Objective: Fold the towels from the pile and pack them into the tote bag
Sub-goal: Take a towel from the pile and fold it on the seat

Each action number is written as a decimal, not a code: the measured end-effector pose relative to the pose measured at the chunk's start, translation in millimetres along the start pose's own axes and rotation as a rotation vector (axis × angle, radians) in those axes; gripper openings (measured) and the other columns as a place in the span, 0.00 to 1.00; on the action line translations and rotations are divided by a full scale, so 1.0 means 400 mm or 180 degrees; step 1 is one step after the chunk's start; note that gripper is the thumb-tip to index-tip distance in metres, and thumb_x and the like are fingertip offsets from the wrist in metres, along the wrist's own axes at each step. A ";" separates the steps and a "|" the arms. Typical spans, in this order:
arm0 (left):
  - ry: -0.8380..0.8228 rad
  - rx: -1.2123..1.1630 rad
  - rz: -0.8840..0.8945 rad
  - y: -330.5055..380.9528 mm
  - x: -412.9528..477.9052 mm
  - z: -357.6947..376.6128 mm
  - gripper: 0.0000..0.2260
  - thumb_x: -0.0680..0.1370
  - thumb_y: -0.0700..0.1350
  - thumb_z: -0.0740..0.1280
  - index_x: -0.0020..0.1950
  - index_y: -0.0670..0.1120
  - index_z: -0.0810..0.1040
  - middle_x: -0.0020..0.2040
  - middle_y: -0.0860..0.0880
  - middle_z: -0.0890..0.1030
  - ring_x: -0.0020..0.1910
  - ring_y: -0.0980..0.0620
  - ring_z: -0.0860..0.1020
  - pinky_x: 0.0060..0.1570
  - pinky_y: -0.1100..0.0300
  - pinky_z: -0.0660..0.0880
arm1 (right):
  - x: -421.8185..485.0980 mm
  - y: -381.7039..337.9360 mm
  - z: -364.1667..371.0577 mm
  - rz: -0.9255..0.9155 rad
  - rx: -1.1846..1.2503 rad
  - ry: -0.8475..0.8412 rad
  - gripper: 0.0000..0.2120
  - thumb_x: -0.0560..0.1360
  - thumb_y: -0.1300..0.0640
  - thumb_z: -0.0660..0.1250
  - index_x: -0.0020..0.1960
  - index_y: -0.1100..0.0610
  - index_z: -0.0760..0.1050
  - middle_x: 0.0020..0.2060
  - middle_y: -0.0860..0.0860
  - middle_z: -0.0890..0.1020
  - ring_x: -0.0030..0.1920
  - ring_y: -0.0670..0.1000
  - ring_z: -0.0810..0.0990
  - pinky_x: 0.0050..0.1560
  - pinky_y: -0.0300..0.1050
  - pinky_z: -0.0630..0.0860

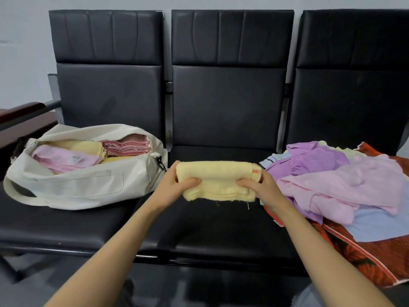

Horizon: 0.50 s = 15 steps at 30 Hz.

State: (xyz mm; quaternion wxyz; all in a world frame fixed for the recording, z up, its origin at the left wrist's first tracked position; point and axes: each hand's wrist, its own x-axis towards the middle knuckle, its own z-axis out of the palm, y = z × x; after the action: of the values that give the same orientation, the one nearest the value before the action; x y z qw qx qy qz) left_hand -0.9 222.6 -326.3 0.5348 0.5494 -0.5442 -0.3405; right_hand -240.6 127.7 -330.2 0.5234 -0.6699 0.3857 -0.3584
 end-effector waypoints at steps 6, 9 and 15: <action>0.0055 -0.0620 -0.1178 -0.039 0.017 -0.007 0.20 0.77 0.49 0.69 0.64 0.41 0.72 0.56 0.44 0.80 0.48 0.50 0.81 0.38 0.59 0.78 | 0.046 0.032 0.060 0.0688 -0.0235 -0.0088 0.25 0.77 0.49 0.67 0.71 0.51 0.66 0.63 0.47 0.76 0.63 0.50 0.75 0.65 0.56 0.73; -0.0226 -0.1005 -0.1796 -0.038 0.029 -0.041 0.12 0.78 0.44 0.67 0.60 0.41 0.75 0.54 0.45 0.81 0.51 0.51 0.79 0.46 0.59 0.77 | 0.069 0.049 0.086 0.1125 -0.0091 -0.0226 0.22 0.77 0.50 0.66 0.70 0.52 0.67 0.61 0.49 0.79 0.59 0.52 0.79 0.60 0.56 0.77; 0.0197 -0.0170 -0.1218 -0.001 0.076 -0.226 0.12 0.78 0.38 0.67 0.61 0.42 0.75 0.53 0.47 0.81 0.54 0.49 0.79 0.52 0.58 0.76 | 0.172 -0.070 0.178 0.1036 0.0303 -0.1082 0.16 0.77 0.63 0.66 0.64 0.53 0.74 0.57 0.50 0.82 0.58 0.50 0.80 0.57 0.47 0.78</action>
State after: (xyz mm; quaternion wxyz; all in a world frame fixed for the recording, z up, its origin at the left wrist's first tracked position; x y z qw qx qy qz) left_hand 91.0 212.7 -302.7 0.4912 0.6386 -0.4039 -0.4333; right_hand -143.1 101.0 -311.5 0.6627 -0.6241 0.3776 -0.1692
